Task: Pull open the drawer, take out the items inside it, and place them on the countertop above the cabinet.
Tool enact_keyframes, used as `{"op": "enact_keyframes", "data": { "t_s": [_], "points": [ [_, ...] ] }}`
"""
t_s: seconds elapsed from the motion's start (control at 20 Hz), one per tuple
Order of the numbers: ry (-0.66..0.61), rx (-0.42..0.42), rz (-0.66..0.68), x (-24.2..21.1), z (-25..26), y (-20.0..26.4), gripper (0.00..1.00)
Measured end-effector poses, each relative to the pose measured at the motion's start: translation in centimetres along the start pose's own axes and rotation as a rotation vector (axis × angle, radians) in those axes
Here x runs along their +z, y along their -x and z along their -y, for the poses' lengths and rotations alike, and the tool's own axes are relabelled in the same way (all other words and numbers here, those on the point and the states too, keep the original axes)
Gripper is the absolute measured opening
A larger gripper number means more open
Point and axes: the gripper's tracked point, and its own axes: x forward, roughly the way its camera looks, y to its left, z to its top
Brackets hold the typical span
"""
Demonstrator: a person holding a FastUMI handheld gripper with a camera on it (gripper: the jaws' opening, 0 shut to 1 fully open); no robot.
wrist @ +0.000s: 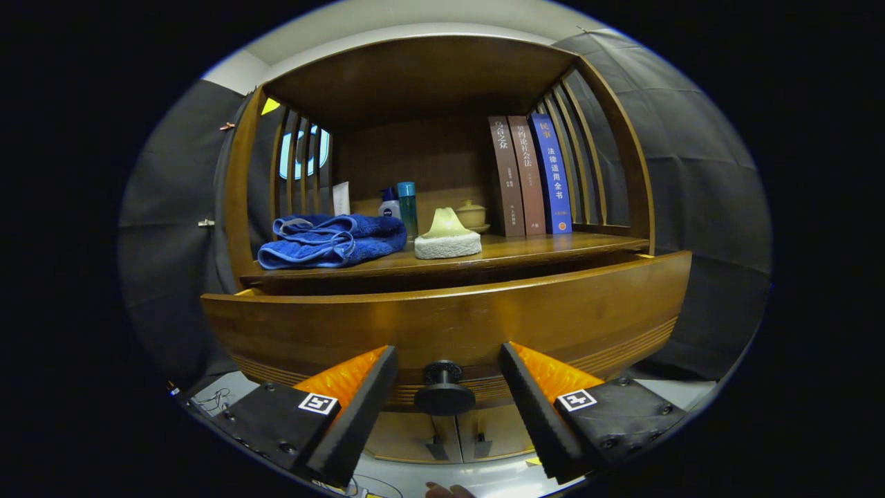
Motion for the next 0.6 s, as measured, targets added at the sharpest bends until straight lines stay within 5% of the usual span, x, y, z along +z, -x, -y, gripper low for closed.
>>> {"op": "enact_keyframes", "data": {
  "t_s": [0.6],
  "points": [
    [-0.014,-0.009,-0.016,0.2,-0.2,-4.1,1.0]
  ]
}}
